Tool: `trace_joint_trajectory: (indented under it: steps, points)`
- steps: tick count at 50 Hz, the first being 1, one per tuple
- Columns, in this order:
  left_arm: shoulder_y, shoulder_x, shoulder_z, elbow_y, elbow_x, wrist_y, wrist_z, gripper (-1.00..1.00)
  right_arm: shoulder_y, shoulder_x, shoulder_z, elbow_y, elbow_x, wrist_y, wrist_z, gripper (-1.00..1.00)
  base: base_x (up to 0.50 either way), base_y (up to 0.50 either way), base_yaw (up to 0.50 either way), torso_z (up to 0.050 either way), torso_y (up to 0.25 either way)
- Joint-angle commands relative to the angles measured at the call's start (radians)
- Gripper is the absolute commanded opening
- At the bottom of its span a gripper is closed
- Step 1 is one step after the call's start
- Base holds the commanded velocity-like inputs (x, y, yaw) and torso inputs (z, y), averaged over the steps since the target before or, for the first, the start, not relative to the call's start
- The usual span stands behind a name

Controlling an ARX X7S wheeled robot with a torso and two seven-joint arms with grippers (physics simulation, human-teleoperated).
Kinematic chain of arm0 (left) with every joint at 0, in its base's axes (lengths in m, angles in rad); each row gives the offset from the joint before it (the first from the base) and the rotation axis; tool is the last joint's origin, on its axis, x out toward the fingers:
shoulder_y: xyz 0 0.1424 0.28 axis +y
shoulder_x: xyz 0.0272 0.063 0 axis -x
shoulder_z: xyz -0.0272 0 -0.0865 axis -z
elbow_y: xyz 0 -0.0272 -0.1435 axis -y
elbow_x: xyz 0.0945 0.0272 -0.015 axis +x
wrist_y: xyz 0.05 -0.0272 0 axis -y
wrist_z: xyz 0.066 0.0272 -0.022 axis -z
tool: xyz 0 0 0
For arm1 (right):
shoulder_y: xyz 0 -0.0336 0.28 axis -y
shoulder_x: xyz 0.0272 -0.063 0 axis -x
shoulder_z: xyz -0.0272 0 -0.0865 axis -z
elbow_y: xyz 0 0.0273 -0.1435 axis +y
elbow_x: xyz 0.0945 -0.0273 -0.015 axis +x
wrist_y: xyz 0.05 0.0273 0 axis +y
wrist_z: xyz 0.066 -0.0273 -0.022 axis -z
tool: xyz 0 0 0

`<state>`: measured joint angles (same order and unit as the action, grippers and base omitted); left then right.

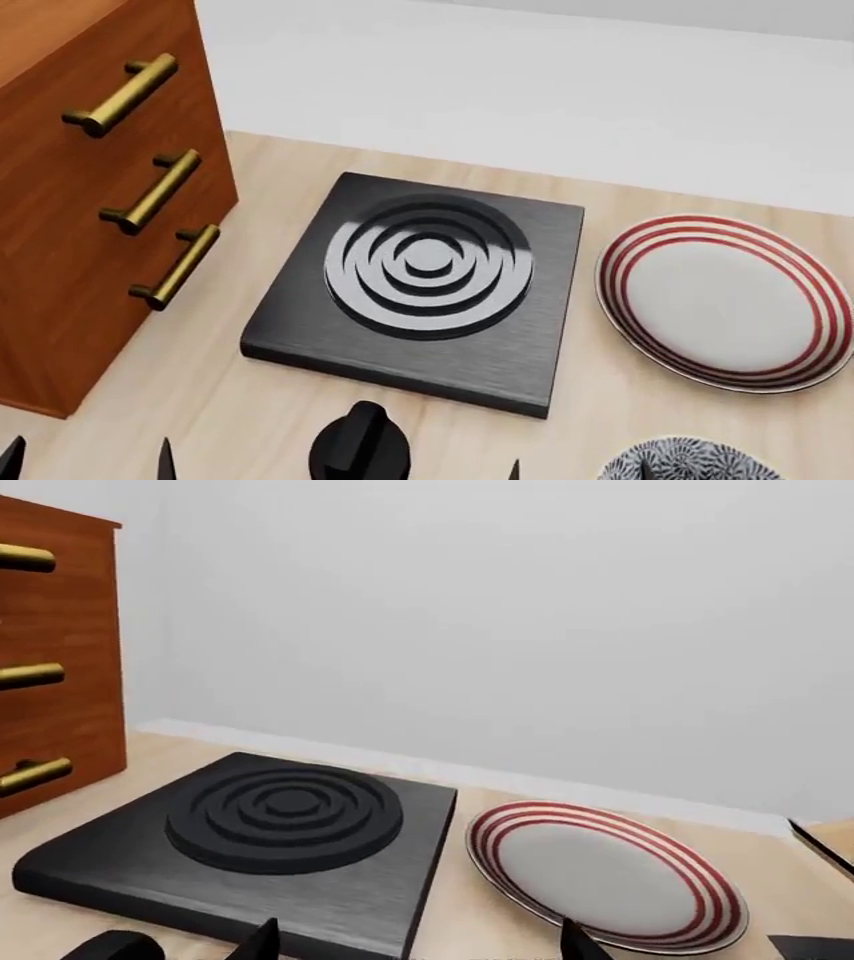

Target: Pick up the cream cheese and put it in the bowl.

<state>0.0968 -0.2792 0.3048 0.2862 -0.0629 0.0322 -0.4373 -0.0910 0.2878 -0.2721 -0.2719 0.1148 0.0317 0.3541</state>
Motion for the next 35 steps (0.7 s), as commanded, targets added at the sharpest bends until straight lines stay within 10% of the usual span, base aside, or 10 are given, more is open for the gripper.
trace_joint_trajectory:
  steps: [1, 35]
  points:
    - [-0.001, -0.003, 0.0, -0.006, -0.001, 0.005, -0.007, 1.0, -0.01, 0.011, -0.01, -0.01, 0.004, 0.003, -0.005, 1.0, 0.0, 0.0, 0.0, 0.0, 0.0]
    - [0.019, -0.022, -0.016, 0.003, 0.011, 0.022, -0.048, 1.0, -0.147, 0.169, -0.085, -0.264, 0.19, 0.112, -0.186, 1.0, 0.0, 0.0, 0.0, 0.0, 0.0]
